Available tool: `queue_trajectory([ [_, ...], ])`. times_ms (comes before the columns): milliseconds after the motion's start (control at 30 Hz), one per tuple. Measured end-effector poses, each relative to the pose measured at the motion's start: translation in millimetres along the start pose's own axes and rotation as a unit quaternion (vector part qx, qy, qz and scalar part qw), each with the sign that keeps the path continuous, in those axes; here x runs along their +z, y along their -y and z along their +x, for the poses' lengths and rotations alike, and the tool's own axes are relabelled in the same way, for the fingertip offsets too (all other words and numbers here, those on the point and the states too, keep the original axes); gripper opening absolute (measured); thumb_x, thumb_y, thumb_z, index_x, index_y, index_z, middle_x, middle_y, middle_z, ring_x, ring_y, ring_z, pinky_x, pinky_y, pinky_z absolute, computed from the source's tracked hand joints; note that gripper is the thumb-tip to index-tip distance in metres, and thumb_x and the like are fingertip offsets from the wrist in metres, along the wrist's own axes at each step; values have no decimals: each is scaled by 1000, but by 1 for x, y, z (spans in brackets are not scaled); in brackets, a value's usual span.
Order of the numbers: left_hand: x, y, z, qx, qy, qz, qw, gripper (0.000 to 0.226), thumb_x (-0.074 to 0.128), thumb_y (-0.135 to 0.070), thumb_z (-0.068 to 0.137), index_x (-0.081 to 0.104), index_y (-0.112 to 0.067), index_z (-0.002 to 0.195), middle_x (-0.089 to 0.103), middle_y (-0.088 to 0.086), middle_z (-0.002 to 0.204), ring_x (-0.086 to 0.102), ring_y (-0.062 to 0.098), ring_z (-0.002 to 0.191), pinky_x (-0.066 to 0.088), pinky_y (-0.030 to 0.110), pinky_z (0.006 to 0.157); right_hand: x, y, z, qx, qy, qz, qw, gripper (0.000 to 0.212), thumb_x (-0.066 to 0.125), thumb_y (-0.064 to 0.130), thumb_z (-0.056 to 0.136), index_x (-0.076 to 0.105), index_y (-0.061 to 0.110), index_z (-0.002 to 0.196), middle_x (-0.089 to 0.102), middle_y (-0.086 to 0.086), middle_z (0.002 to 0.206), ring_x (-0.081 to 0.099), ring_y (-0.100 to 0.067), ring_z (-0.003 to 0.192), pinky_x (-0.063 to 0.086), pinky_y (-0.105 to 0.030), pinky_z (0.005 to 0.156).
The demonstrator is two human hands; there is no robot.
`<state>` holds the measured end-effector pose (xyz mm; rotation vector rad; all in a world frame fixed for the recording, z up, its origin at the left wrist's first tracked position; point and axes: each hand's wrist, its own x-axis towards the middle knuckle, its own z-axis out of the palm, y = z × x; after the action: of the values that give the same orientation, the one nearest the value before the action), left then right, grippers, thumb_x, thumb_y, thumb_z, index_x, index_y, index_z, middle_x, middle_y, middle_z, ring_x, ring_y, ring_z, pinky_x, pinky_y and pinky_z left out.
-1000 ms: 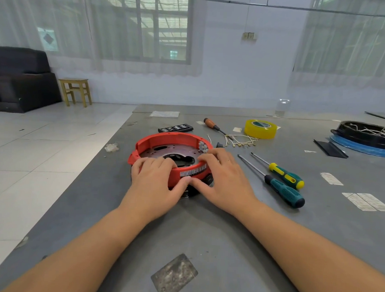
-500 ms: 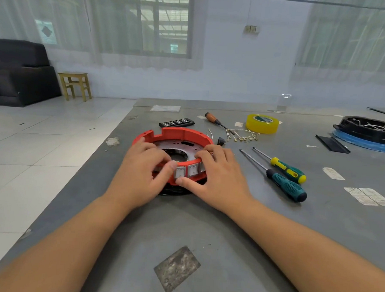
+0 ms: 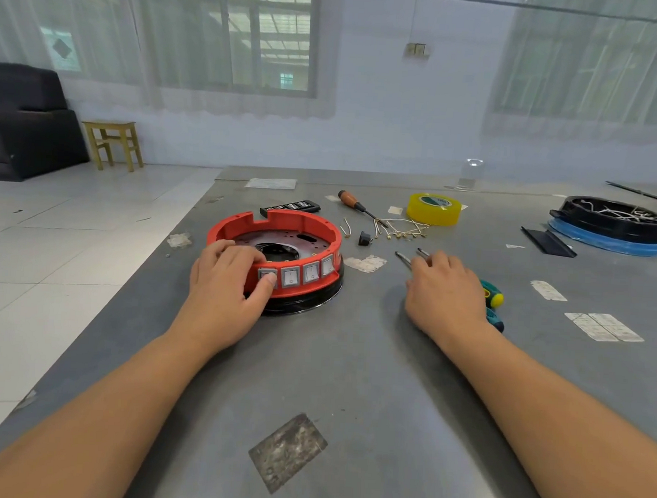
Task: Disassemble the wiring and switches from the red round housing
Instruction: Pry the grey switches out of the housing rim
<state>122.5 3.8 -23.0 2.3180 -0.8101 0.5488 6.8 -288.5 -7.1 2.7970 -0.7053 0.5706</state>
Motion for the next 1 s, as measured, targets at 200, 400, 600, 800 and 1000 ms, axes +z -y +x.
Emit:
queue_trajectory([
  [200,-1,-2,1,6,6,15,1000,28,60,-32,102,64,-15,124,64,4,127,48,27,132,39,53,114,1,5,1,54,68,-24,996,29,49,23,97,56,15,124,55,-14,124,53,-33,117,49,-47,91],
  [400,-2,-4,1,-2,0,21,1000,31,59,-36,103,65,-15,125,65,5,128,50,25,130,42,52,112,3,-3,1,87,100,-24,991,31,48,17,98,55,10,128,53,-17,128,52,-37,120,49,-45,87],
  [600,-1,-5,1,-11,0,18,1000,36,58,-38,104,63,-15,131,64,5,133,48,24,134,39,55,118,0,-8,1,62,94,-14,994,28,49,9,100,58,8,126,57,-19,126,58,-35,114,51,-39,87],
  [800,0,-4,-1,-7,-48,-46,998,58,61,-38,102,42,-25,155,50,1,154,40,22,146,36,49,121,-5,8,0,-31,-113,161,980,24,42,29,109,56,20,125,56,-5,120,64,-35,92,41,-36,59],
  [1000,-3,-11,-4,28,-110,-120,986,70,62,-31,104,22,-40,160,41,-4,159,36,9,141,31,37,116,-11,30,-13,-220,-98,212,947,29,43,33,106,56,28,131,59,0,116,62,-27,85,50,-37,61],
])
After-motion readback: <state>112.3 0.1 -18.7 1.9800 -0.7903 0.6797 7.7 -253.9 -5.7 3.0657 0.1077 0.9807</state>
